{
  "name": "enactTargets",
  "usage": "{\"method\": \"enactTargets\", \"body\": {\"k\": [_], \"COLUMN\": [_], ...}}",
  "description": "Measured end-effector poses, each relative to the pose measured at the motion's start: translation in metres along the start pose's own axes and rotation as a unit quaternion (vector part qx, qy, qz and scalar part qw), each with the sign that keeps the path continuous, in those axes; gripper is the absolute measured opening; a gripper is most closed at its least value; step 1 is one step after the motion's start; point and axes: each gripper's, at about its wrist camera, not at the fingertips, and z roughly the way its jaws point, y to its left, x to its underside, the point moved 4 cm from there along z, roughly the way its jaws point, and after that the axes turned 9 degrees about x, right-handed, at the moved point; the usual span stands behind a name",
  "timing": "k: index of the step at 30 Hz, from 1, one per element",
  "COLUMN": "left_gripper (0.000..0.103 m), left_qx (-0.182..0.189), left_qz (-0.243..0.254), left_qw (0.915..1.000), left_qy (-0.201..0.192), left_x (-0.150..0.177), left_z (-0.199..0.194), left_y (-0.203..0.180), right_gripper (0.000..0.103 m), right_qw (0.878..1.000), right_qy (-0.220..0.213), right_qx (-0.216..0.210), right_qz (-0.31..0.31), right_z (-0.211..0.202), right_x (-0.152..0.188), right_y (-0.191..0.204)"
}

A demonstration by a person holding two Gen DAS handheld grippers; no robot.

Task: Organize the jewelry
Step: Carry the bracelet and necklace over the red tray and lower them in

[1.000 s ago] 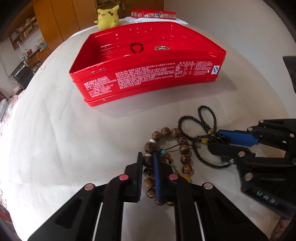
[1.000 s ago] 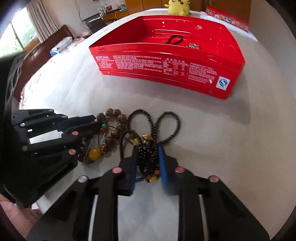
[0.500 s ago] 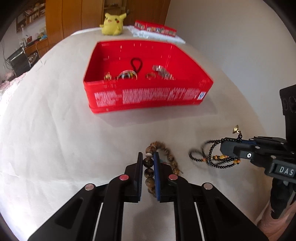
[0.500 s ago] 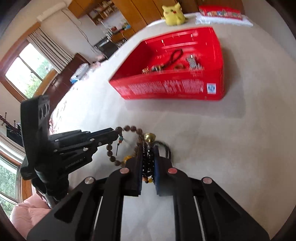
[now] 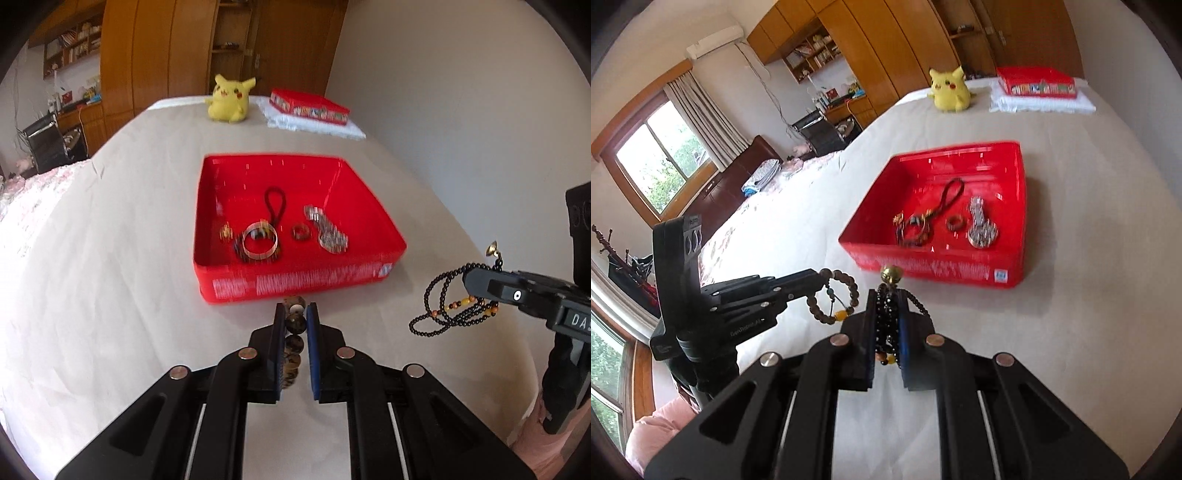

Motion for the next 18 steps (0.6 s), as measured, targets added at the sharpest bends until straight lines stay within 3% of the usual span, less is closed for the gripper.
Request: {"method": "enactTargets", "body": {"k": [8,18], "left_gripper": [0.011,0.011], "left_qx": [-0.01,-0.017], "left_qz": [-0.001,-0.017], "left_qw": [0.9997,0.999], "left_qy": [-0.023,-0.037], "left_x": [-0.049,-0.106], "left_z": [0.0,0.042], "left_y": [0.005,0.023], "right_gripper": [0.008,0.008], "right_qw": [1.0,0.997], "right_qy": [-0.007,-0.021], "right_qx": [0.02,0.066], "right_qz": [0.007,0.024], "right_z": [0.015,0.065], "right_x": [-0.04,-0.094], "right_y": [-0.003,-0.024]}}
